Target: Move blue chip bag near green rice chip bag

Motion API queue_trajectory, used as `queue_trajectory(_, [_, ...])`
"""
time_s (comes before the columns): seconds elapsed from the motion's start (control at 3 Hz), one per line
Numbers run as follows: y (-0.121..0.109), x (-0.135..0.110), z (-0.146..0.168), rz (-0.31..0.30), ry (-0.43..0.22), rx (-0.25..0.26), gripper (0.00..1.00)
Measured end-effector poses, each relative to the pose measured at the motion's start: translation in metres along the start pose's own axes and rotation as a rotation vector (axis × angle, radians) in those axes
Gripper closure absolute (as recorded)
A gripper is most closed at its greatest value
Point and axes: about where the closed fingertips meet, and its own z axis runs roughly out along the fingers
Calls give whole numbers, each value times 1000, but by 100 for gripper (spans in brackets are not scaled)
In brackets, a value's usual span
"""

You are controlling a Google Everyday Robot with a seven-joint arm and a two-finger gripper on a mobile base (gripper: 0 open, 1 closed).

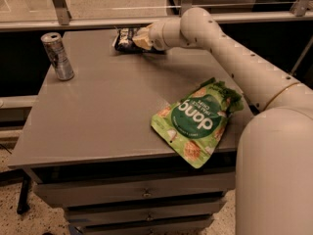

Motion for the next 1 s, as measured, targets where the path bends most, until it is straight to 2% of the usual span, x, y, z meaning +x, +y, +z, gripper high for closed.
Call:
queue_trajectory(0.33, [6,-9,-19,-44,-11,-6,91])
queue_trajectory(0.67, [20,-19,-40,-82,-20,-28,100])
queue_trajectory(1.0, [31,-24,-59,-99,-18,-46,100])
